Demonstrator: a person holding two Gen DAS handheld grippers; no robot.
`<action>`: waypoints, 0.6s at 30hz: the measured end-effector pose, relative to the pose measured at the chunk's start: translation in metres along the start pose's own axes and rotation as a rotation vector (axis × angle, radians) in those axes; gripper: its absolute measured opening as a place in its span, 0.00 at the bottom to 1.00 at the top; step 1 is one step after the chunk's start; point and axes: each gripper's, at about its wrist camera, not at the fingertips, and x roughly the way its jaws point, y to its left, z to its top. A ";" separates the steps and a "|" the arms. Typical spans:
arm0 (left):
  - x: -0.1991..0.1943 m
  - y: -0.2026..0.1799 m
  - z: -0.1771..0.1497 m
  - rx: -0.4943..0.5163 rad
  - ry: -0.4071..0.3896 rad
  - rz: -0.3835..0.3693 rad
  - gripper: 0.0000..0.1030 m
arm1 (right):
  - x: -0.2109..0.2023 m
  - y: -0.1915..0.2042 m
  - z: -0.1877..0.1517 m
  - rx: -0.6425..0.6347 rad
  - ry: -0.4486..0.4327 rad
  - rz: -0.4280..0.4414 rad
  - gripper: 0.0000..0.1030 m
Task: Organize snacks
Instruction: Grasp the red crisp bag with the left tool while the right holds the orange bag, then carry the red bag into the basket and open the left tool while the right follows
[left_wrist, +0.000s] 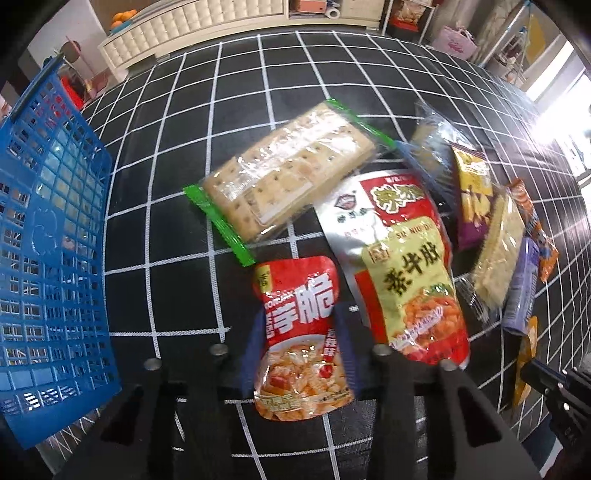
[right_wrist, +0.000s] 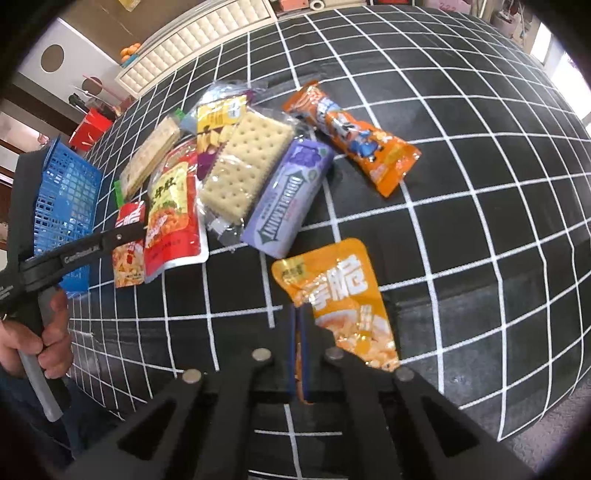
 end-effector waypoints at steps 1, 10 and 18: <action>0.000 0.001 -0.001 -0.002 -0.001 -0.010 0.29 | 0.000 0.000 -0.001 -0.004 -0.004 0.003 0.04; -0.043 0.002 -0.038 0.021 -0.066 -0.036 0.27 | -0.017 0.007 -0.005 -0.021 -0.046 0.010 0.03; -0.103 -0.007 -0.052 0.085 -0.178 -0.080 0.27 | -0.053 0.042 -0.003 -0.077 -0.124 0.032 0.03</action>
